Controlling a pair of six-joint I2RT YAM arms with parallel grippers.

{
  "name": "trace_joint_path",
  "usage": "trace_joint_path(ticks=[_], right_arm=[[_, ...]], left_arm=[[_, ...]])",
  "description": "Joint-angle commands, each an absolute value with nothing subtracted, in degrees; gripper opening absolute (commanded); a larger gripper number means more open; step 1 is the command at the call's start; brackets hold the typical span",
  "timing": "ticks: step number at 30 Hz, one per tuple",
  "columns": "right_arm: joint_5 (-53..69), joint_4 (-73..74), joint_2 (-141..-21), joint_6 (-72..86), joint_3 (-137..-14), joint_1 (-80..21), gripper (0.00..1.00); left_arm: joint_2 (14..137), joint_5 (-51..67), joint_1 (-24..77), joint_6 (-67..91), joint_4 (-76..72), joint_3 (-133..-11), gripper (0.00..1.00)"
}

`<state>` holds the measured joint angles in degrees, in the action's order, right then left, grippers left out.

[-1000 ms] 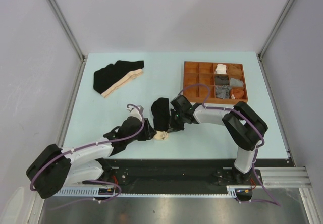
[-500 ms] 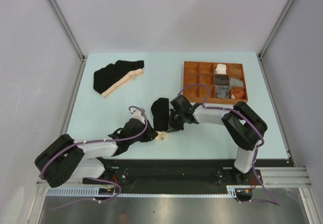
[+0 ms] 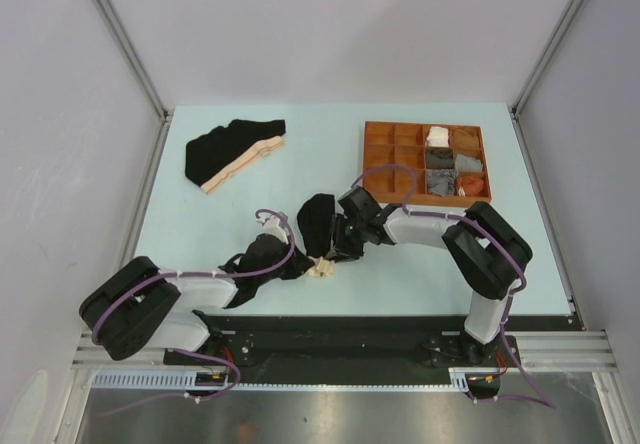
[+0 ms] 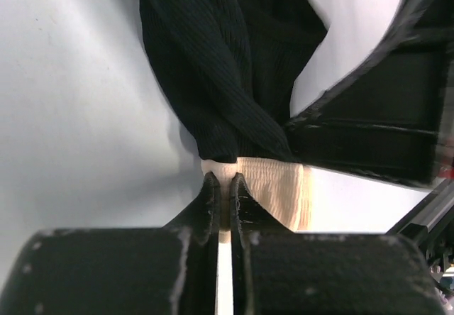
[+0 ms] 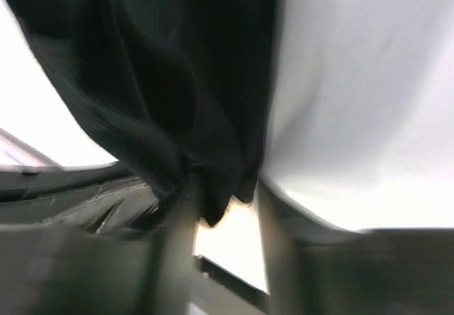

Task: Roll the underwear
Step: Fold the underwear at the center of the board.

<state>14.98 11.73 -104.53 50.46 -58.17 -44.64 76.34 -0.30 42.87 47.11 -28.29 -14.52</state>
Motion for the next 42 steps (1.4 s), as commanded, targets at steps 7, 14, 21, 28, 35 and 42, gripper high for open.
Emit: trace_joint_path(ticks=[7, 14, 21, 28, 35, 42], right_arm=[[9.9, 11.0, -91.9, 38.2, -59.3, -41.4, 0.64], [13.3, 8.6, -100.2, 33.1, -69.3, -42.6, 0.56], [14.9, 6.5, -107.9, 30.2, -73.7, -43.5, 0.59], [16.3, 6.7, -111.6, 28.3, -76.3, -44.0, 0.58], [16.2, 9.1, -112.3, 26.8, -77.0, -44.2, 0.06], [13.5, 11.0, -110.0, 26.2, -77.0, -42.5, 0.0]], left_arm=[[73.5, 4.9, 43.1, 39.5, -19.0, -13.5, 0.0], [73.1, 6.4, 43.1, 38.4, -18.1, -13.2, 0.0], [72.2, 5.7, 43.1, 38.9, -17.3, -12.9, 0.0], [72.4, 5.4, 43.1, 39.1, -16.7, -13.1, 0.0], [71.8, 3.7, 43.1, 40.3, -14.8, -13.2, 0.0], [70.6, 1.1, 43.1, 42.5, -12.0, -12.9, 0.0]])
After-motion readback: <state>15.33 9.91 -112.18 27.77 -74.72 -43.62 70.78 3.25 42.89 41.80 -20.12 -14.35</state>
